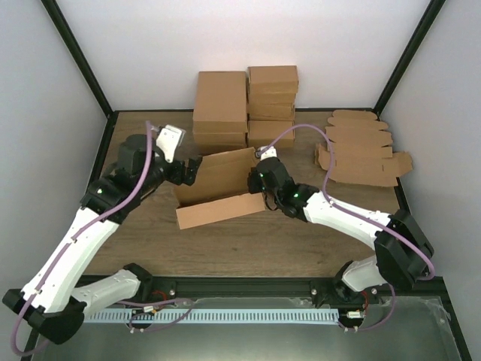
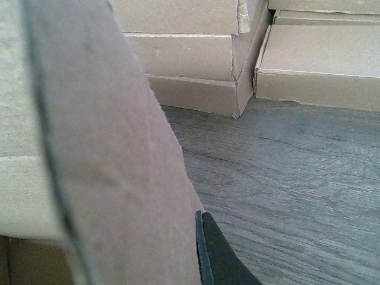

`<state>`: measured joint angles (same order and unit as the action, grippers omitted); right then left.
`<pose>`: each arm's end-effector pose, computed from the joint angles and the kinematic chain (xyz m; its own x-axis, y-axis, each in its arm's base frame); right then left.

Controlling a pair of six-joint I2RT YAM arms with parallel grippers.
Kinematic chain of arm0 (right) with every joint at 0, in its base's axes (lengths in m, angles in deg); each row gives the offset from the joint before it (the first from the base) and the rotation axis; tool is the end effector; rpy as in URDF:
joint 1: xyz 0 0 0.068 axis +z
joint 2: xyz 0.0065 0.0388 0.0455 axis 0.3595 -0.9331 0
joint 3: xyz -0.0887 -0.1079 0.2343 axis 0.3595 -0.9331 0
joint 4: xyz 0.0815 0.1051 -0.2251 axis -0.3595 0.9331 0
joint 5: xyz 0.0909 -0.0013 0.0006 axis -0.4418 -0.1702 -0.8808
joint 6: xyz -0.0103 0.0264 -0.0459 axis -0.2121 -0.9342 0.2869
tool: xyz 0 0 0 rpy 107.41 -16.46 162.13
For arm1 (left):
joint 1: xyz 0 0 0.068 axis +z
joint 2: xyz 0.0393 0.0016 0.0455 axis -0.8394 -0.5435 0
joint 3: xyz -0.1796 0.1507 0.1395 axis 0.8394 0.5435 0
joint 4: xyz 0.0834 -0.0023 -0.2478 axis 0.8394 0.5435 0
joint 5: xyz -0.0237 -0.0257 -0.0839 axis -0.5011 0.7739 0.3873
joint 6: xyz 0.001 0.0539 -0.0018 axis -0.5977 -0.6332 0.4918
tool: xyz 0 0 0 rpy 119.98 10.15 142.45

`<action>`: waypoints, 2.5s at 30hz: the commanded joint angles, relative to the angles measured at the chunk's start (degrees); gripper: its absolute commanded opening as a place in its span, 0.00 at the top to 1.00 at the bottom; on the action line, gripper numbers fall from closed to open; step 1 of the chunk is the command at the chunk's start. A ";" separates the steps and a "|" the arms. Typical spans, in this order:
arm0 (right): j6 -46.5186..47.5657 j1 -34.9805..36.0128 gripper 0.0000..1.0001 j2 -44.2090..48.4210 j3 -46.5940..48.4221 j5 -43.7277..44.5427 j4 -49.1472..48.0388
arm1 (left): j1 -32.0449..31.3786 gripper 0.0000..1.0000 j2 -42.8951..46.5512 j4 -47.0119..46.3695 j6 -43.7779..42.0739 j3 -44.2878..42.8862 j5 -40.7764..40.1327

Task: Fold the paper box

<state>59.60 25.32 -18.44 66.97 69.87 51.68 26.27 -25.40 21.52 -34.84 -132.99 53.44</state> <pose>0.2250 0.2208 0.2541 -0.5416 0.0048 -0.8406 -0.3227 0.9222 0.2132 0.1707 -0.0987 0.4063 -0.4111 0.1794 -0.8937 0.4304 0.9025 -0.0168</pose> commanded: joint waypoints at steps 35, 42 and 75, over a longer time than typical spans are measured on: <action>6.06 0.81 0.99 -1.27 -0.23 -4.47 0.35 | -0.22 0.74 -17.71 -1.77 -12.01 -0.19 16.94; 5.93 0.79 0.88 -0.89 1.07 -4.51 3.11 | -0.30 0.96 -17.79 -2.59 -11.30 2.42 18.31; -3.89 0.79 0.16 14.44 19.83 -20.47 54.07 | -0.66 0.96 -16.97 -4.52 -9.61 4.98 18.26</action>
<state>61.35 25.58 -8.06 83.71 55.16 90.39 25.99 -42.65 16.95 -44.48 -128.00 71.48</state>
